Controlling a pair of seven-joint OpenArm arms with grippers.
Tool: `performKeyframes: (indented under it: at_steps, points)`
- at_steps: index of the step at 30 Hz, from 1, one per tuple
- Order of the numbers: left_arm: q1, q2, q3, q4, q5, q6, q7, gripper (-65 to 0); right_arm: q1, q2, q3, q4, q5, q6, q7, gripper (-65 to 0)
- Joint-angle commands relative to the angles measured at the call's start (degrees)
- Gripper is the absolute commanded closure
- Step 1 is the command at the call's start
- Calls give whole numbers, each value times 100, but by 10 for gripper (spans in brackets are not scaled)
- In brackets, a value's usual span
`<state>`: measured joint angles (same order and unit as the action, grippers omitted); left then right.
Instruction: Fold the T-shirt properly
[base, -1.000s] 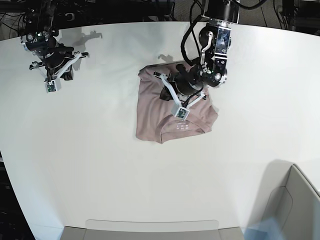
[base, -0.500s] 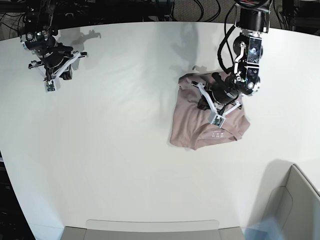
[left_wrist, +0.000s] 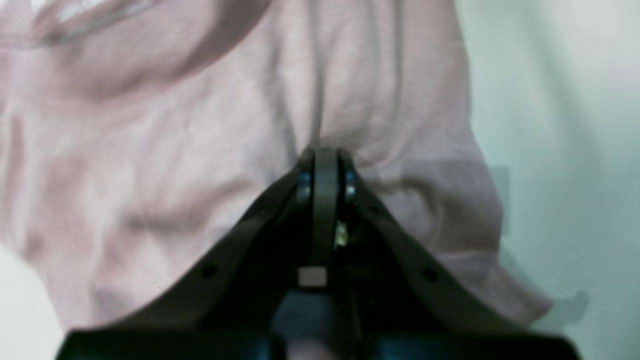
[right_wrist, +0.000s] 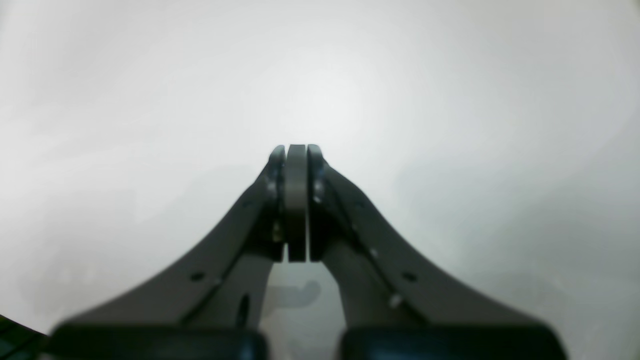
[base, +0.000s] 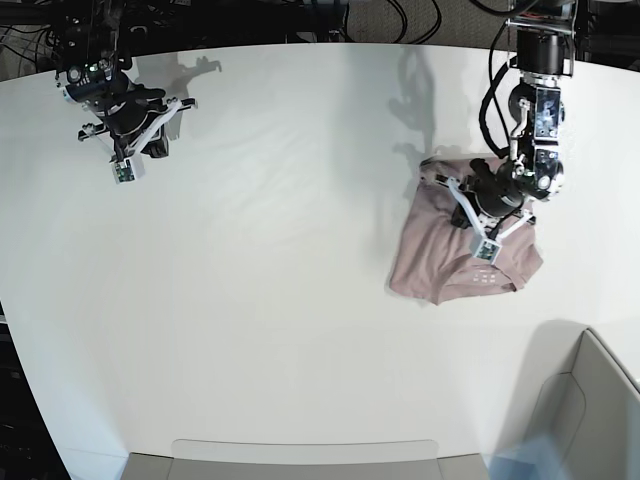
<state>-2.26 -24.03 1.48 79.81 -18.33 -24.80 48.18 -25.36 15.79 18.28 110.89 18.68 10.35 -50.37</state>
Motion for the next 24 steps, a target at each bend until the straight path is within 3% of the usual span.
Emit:
performKeyframes:
  at_steps: [1,9,15,19,21,24]
  points:
    - [-33,-116,-134,23,176,102,206,0,35,78,22,89,36,-2,92,-5]
    - [178,-107,-706,858,176,102,478,0,-44,104,22,203,36,-2,83,-5]
    - [793,131,-1312,2555,167,110,1120,0,-571,342,13,783,88,7,92,-5]
    - [1549,535,-1813,3610,167,110,1419,0,-1213,825,22,783,343,385,101,-5]
    - [2050,667,-2007,3733,167,110,1419,0,-1591,966,57,792,695,605,153,-5]
    - [2683,746,-2376,3742,167,110,1393,0,-2347,1212,75,792,1205,684,444,-5]
